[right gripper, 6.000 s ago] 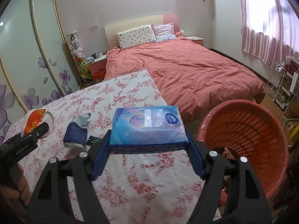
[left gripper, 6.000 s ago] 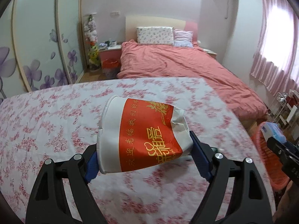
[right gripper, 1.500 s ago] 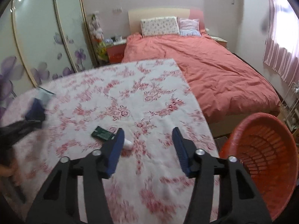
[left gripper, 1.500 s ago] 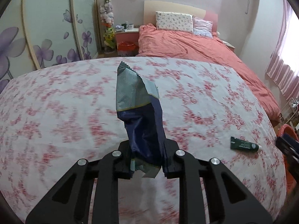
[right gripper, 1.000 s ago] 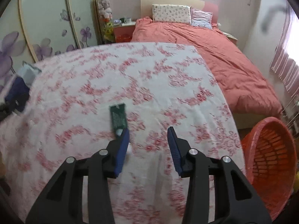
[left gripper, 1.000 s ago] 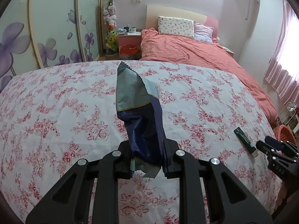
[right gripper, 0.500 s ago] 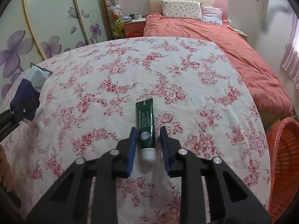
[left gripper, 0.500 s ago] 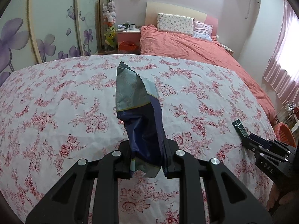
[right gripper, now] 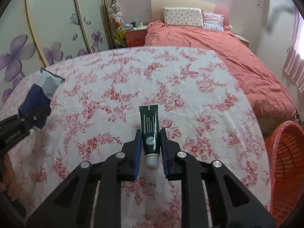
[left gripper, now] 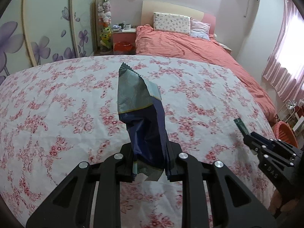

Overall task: Collect trash
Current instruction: 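Carry the green tube and snack wrapper over the orange basket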

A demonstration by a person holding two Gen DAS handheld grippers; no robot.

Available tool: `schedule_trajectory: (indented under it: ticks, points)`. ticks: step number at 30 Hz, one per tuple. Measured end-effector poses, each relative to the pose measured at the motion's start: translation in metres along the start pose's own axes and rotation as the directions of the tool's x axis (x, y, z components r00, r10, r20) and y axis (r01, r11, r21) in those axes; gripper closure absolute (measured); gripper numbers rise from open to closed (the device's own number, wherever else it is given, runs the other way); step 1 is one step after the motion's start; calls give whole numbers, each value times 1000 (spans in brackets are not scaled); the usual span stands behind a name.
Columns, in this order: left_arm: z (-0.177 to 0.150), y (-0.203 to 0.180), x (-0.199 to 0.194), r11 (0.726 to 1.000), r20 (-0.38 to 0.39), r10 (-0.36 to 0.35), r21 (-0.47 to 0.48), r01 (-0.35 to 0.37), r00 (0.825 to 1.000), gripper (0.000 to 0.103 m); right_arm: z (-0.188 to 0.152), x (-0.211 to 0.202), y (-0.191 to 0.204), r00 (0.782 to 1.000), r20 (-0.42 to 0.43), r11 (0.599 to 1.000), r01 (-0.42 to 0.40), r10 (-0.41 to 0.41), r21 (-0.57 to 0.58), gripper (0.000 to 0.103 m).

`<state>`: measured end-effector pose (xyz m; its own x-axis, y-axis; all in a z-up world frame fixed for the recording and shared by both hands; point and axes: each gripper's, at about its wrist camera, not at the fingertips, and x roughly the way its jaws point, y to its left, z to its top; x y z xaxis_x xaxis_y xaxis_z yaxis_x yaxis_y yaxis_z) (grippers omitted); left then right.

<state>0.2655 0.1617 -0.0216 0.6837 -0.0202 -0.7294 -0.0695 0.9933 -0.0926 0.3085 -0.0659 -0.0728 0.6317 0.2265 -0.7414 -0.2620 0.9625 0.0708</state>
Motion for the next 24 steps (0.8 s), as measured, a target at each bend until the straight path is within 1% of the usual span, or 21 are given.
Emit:
schedule_trajectory:
  ticks: [7,15,24]
  points:
    - [2,-24,-16,999,23,-26,31,25,999,81,3,-44,-8,996,89,1000,9,-11,23,83]
    - [3,-58,-39,994,58,-68,84,63,996,81,0,-86,-26,986,166,998,16,-26,65,83]
    - [2,-101,-60,980,79,-147,145,134,986,81,-9,-139,-58,963,266,990,13,-51,140,83]
